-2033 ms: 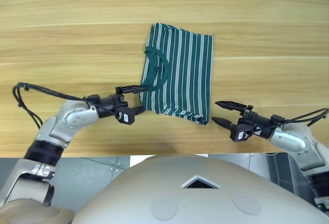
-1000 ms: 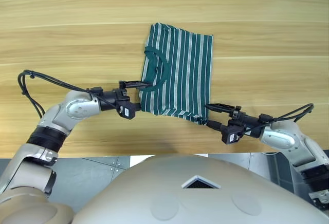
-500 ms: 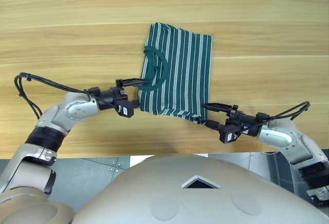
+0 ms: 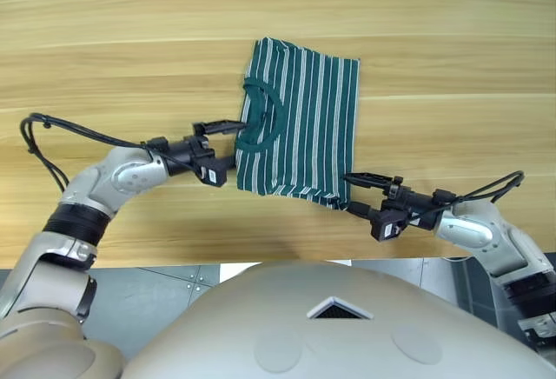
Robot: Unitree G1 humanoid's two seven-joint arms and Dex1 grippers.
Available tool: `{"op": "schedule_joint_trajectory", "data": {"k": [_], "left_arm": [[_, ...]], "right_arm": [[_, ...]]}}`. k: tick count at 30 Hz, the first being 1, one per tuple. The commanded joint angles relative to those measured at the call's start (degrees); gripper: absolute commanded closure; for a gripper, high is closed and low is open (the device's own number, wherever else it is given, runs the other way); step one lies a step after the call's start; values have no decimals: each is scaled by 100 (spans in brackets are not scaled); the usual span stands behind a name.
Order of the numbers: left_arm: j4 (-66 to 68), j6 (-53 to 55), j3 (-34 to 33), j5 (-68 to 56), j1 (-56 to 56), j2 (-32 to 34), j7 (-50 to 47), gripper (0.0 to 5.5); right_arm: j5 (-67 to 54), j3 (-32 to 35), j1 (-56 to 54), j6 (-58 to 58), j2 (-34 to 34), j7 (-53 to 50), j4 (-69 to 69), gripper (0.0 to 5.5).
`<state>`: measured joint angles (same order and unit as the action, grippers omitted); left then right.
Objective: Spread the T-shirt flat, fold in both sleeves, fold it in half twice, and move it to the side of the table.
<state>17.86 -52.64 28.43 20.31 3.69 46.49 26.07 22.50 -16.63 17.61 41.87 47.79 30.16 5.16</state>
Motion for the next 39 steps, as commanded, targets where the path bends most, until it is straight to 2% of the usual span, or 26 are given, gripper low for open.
{"op": "schedule_joint_trajectory", "data": {"k": [1,7,18,25,28,36,38,39], "left_arm": [[-285,113,594,-518,-650,266,1033,180],[62,208,419,-568,-511,247,1216,180],[984,297,32,697,-6,138,290,180],[263,42,390,-122,-547,177,949,180],[199,88,489,-262,-622,171,1138,225],[809,89,367,-145,-228,-63,997,394],[1043,66,325,-59,-104,-111,907,416],[1148,58,320,10,-50,-133,860,425]], "right_arm": [[247,-75,44,-191,46,116,-145,242],[286,-115,-52,-176,33,93,-241,242],[270,-108,-37,-174,85,89,-208,242],[261,-114,-69,-185,94,123,-176,242],[284,-123,-121,-176,55,98,-191,242],[177,-165,-96,-157,112,175,-100,242],[152,-168,-84,-150,123,185,-73,242],[145,-175,-83,-149,127,193,-66,259]]}}
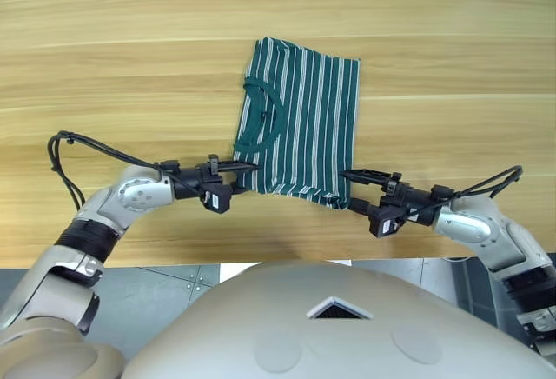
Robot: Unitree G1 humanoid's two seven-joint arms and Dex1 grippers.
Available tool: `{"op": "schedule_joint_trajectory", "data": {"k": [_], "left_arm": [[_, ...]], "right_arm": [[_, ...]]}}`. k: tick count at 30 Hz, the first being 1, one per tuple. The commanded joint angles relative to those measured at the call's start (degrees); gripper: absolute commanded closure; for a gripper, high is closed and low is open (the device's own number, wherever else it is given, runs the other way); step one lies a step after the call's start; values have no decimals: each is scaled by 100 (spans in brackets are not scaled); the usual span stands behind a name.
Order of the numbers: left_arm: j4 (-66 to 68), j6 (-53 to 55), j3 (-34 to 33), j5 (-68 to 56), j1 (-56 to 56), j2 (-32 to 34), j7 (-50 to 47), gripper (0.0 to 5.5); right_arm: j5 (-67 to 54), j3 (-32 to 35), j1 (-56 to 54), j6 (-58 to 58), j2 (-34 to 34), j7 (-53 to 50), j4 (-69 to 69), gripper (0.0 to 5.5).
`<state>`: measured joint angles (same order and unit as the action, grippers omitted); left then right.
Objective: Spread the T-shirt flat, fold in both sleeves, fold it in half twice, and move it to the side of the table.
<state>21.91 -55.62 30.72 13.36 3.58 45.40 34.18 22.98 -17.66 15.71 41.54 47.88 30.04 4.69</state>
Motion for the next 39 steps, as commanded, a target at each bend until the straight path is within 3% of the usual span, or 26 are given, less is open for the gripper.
{"op": "schedule_joint_trajectory", "data": {"k": [1,9,16,21,27,33,39], "left_arm": [[828,341,91,759,-4,-47,8,440],[769,182,213,620,-150,-46,154,523],[463,211,198,272,-504,-18,213,535],[143,313,153,-90,-1048,-169,99,536],[-1128,1142,-10,-1248,-1764,-316,171,537],[-1891,1487,-449,-997,-2172,-477,-180,537],[-1976,1975,-1107,-993,-1800,-728,-457,537]], "right_arm": [[88,-82,108,-110,122,216,-13,278],[-222,-69,187,-38,154,321,107,432],[-1218,267,-99,-54,10,310,-190,541],[-1668,396,-41,-45,26,410,-287,543],[-1953,522,270,-130,50,548,-154,544],[-2036,647,510,-170,0,552,158,544],[-2190,817,-197,-560,-437,378,48,544]]}}
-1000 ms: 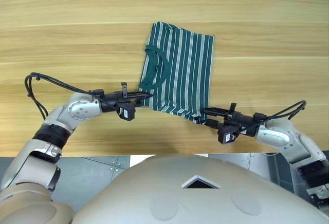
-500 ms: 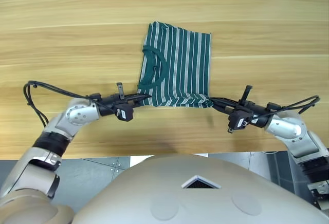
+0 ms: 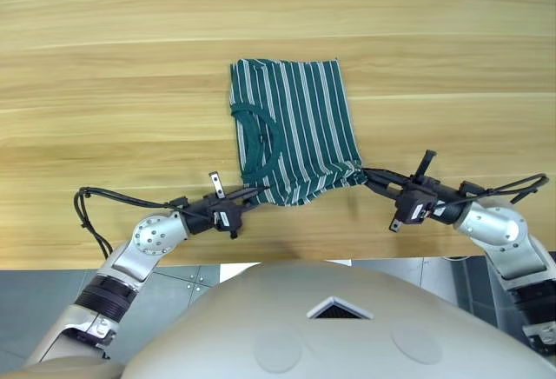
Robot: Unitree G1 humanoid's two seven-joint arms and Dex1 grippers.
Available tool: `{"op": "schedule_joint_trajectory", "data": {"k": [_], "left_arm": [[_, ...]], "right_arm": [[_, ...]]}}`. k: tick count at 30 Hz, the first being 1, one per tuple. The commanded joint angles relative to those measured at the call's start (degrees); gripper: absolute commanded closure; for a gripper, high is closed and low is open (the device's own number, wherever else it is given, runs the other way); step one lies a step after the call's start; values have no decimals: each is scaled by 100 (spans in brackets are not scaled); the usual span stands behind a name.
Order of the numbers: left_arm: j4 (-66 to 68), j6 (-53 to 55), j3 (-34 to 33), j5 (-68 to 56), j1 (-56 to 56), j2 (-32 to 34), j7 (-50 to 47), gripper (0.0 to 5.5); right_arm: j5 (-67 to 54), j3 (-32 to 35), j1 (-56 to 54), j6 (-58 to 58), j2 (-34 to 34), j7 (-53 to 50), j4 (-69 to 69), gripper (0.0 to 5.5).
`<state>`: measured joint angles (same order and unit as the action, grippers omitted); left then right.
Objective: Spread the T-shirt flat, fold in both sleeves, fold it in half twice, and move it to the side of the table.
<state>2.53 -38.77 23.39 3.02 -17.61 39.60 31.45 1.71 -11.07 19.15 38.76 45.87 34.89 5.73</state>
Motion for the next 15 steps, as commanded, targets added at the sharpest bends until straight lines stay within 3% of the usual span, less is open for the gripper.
{"op": "schedule_joint_trajectory", "data": {"k": [1,6,15], "left_arm": [[-50,387,-493,63,434,-204,-247,537],[115,674,-865,308,1026,-370,-414,537],[1149,1083,-859,616,2694,-608,-67,537]], "right_arm": [[-43,184,-802,-409,-360,-151,-162,544],[136,243,-1799,-741,-826,-313,-790,544],[798,154,-2901,-1205,-1414,-677,-1680,544]]}}
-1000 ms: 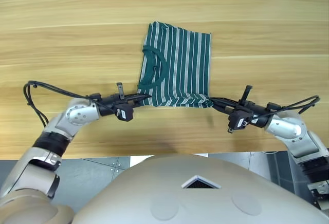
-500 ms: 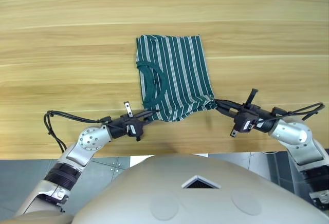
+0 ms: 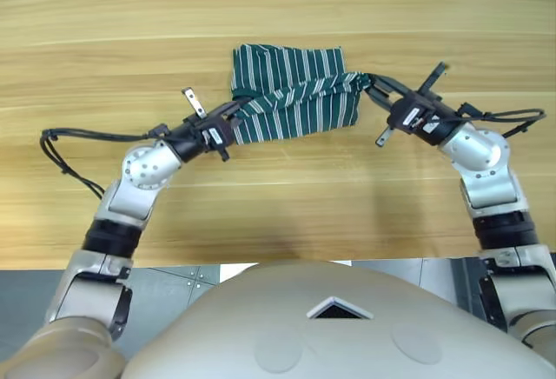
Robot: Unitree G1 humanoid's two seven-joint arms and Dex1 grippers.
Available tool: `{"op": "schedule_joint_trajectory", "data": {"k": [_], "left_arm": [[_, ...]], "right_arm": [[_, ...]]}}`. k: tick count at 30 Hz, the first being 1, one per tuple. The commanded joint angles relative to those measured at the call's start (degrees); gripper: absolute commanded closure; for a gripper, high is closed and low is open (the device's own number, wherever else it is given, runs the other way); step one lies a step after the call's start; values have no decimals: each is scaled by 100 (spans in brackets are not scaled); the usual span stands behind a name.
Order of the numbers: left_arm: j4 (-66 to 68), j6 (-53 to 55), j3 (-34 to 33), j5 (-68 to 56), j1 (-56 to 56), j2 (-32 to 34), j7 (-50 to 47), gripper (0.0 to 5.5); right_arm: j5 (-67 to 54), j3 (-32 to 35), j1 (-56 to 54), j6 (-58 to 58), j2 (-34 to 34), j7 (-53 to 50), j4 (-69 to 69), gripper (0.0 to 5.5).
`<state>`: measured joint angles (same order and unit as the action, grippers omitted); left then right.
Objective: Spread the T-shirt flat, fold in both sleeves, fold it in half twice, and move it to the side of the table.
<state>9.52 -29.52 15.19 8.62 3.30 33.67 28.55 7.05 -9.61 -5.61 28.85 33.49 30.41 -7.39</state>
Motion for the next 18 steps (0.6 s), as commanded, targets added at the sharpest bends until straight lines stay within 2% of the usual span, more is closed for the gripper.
{"op": "schedule_joint_trajectory", "data": {"k": [1,13,14,18], "left_arm": [[657,166,-17,55,834,-46,314,537],[3685,-638,237,616,2679,-730,192,537],[3933,-708,251,652,2785,-792,169,537],[4690,-917,226,689,3146,-1000,75,537]], "right_arm": [[358,-7,-558,-277,-255,-306,-514,544],[1018,-327,-1546,-319,-877,-874,-1872,544],[1050,-354,-1600,-293,-908,-893,-1963,507],[1063,-327,-1792,-240,-961,-1032,-2228,448]]}}
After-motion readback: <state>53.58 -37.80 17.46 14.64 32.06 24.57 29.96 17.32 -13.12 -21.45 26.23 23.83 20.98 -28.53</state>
